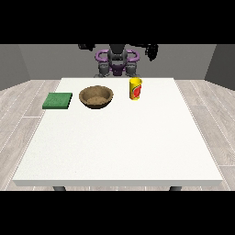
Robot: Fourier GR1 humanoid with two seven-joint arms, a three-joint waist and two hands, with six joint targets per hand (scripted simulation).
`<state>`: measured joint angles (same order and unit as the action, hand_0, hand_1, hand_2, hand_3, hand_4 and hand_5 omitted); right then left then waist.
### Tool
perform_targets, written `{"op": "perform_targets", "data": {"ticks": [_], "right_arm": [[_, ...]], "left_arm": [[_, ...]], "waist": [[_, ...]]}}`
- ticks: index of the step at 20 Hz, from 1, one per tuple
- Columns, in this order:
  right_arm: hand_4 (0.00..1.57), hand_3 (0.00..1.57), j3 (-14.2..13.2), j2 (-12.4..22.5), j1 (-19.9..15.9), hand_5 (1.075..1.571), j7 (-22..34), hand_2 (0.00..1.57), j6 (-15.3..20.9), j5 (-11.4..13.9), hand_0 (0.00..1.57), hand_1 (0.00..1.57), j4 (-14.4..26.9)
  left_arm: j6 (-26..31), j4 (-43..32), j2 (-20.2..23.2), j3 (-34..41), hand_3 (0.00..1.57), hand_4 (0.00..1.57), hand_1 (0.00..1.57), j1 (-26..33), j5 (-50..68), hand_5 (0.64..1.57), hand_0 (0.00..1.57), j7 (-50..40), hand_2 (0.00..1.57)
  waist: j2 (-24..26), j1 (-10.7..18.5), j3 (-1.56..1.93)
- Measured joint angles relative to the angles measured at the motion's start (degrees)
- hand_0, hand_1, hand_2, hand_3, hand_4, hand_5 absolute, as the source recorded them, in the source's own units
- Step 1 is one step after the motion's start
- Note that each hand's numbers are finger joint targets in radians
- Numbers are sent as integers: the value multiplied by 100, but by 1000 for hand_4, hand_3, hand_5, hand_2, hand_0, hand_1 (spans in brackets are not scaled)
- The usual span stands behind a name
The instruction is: Pick the cup and pour the ball into the bowl, then pick the bowl and place it on the pad
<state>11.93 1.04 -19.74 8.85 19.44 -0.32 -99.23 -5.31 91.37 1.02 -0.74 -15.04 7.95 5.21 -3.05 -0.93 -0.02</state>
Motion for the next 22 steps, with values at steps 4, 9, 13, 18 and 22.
{"op": "perform_targets", "data": {"ticks": [4, 9, 13, 18, 22], "right_arm": [[691, 680, -421, 223, -282, 1569, -196, 370, -157, -51, 0, 0, 272], [670, 639, -1065, 569, -539, 1569, -486, 429, -348, -184, 0, 0, 813], [656, 564, -1320, 730, -682, 1564, -645, 382, -491, -217, 0, 0, 1150], [658, 619, -1488, 802, -892, 1566, -842, 426, -578, -195, 0, 0, 1479], [637, 587, -1615, 868, -897, 1564, -960, 407, -726, -228, 0, 0, 1757]], "left_arm": [[-82, -340, -59, -236, 0, 0, 0, 149, -118, 1546, 0, 683, 0], [59, -663, -53, -384, 0, 0, 0, 383, -209, 1536, 0, 1302, 0], [198, -1234, -35, -264, 0, 0, 0, 384, -257, 1534, 0, 1860, 0], [187, -2119, -45, -120, 0, 0, 0, 214, -349, 1538, 0, 2554, 0], [220, -2749, -41, 40, 0, 0, 0, 37, -375, 1533, 0, 2839, 0]], "waist": [[-384, 7, -1], [-626, 203, 0], [-705, 216, 0], [-758, 173, 0], [-641, 127, -1]]}}
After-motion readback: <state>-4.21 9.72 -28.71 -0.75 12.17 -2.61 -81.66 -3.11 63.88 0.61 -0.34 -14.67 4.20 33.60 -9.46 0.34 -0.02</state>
